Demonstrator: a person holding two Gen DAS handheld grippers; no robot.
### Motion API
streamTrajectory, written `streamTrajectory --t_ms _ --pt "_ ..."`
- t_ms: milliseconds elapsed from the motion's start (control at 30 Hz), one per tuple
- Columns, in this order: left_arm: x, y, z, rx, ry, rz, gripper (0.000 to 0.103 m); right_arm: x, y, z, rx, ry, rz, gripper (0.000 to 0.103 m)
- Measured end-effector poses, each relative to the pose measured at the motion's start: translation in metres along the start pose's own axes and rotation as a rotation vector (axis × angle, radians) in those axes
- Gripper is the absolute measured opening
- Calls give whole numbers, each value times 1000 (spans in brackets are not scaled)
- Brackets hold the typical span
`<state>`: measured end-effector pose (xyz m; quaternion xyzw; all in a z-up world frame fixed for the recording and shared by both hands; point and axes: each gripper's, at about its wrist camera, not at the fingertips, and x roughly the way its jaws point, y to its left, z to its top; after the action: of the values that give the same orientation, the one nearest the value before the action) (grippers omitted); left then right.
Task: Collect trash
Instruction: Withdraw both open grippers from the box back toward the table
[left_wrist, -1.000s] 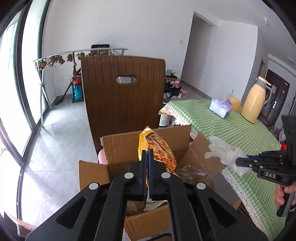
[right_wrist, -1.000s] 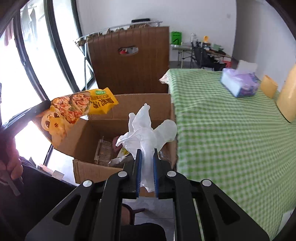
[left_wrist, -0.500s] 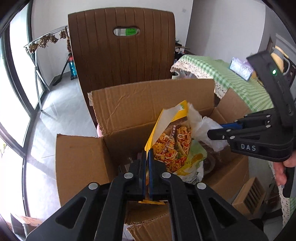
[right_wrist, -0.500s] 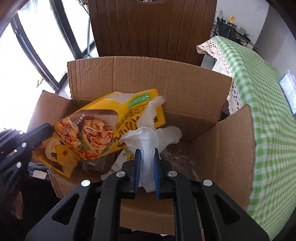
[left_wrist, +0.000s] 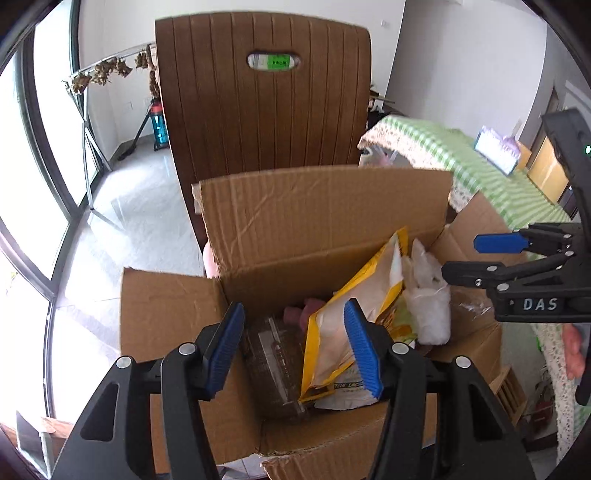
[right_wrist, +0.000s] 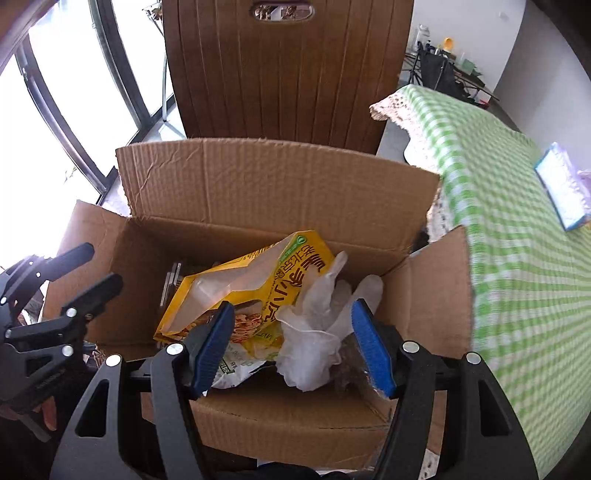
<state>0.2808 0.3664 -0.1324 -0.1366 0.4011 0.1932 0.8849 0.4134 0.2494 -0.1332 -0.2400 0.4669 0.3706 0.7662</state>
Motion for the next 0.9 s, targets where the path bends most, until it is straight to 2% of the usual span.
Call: streamTrajectory --t_ms 300,500,567,733,800,900 --pt "-63 -18 14 -20 -173 46 66 -62 -13 -16 13 -100 -34 64" --pt "-113 -42 18 -15 -323 100 78 -122 -29 -43 34 -268 -61 64" --pt "-129 -53 19 0 -362 72 86 -148 -36 -57 46 -345 -85 66" --pt "-167 -93 16 45 -462 33 90 -212 -61 -101 127 -524 -169 73" --pt "-183 -116 13 71 -513 17 94 -236 -76 -126 180 -586 -192 74" --pt "-202 -145 8 102 -568 -32 95 -268 -98 -170 265 -664 -271 75"
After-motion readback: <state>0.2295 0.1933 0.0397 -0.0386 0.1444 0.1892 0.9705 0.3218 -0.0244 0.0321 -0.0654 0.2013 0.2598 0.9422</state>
